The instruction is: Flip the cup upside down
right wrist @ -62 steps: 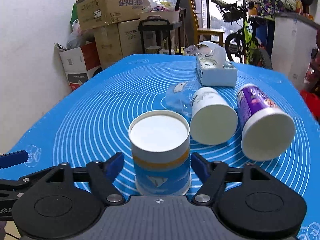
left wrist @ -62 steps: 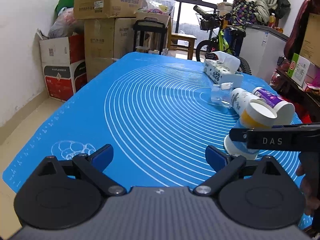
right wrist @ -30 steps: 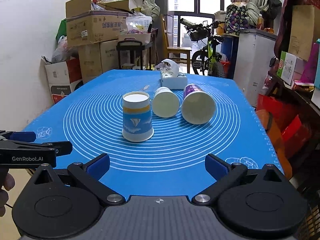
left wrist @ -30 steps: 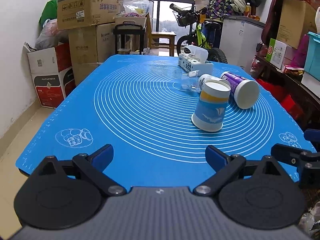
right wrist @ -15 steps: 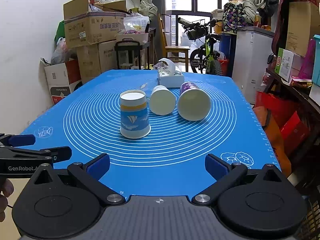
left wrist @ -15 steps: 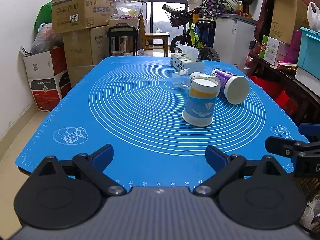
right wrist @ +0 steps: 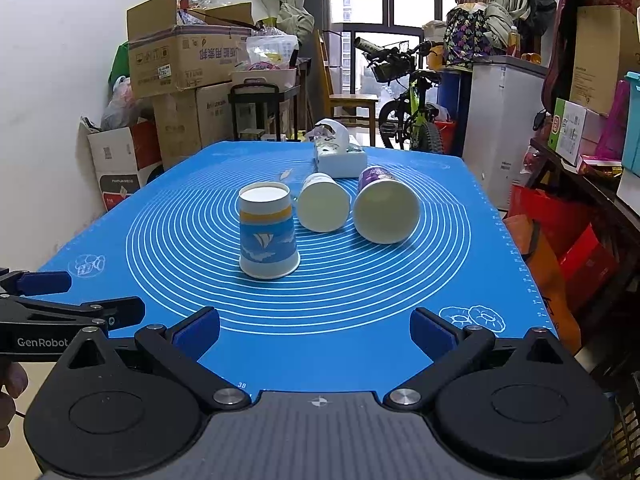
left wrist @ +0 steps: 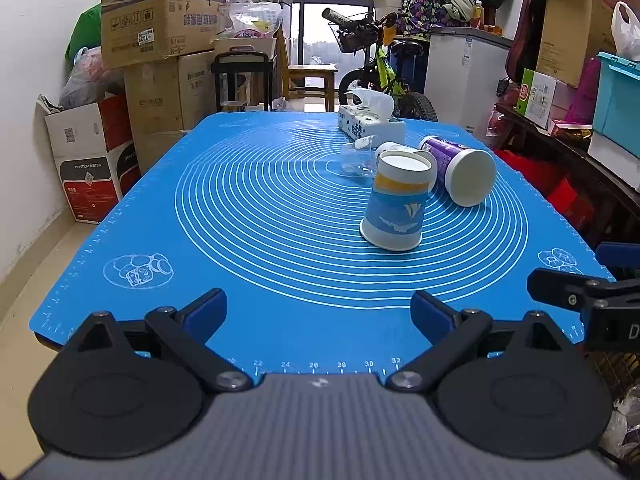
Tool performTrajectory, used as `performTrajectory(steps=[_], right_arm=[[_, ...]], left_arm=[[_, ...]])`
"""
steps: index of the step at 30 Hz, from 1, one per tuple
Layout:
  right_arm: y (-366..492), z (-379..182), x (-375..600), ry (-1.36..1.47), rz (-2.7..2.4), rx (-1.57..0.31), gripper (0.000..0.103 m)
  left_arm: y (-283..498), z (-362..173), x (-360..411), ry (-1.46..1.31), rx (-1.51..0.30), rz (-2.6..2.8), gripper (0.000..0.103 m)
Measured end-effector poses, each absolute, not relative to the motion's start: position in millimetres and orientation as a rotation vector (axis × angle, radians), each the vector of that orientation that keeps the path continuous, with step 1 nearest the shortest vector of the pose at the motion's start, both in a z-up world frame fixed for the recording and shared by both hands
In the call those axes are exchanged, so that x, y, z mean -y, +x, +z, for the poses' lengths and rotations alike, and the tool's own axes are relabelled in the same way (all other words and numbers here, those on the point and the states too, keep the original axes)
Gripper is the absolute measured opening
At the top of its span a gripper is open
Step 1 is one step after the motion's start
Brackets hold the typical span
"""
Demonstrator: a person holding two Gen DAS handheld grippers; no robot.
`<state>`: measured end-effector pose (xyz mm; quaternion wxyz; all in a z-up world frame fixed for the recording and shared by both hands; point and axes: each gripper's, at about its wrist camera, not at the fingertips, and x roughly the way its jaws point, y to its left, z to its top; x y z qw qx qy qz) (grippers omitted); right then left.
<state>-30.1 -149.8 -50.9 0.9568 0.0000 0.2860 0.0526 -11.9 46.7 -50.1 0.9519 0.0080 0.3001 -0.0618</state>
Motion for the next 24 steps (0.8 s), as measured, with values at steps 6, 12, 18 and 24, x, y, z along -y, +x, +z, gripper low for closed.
performTrajectory(steps=[6, 12, 18, 24], right_arm=[[-30.5, -51.3, 150.8, 0.003, 0.105, -0.58, 0.101], [-30.3, -50.9, 152.0, 0.007, 0.103, -0.581, 0.101], [-30.0, -51.6, 152.8, 0.007, 0.104, -0.584, 0.101], [-29.2, -53.1, 151.8, 0.005, 0.104, -0.588, 0.101]], left_arm=[[-13.5, -50.7, -44.9, 0.019, -0.61, -0.126, 0.097], [-13.4, -50.7, -44.9, 0.019, -0.611, -0.127, 0.097], [-13.3, -50.6, -44.9, 0.019, -0.611, -0.126, 0.097], [-13.4, -51.1, -44.7, 0.02, -0.612, -0.127, 0.097]])
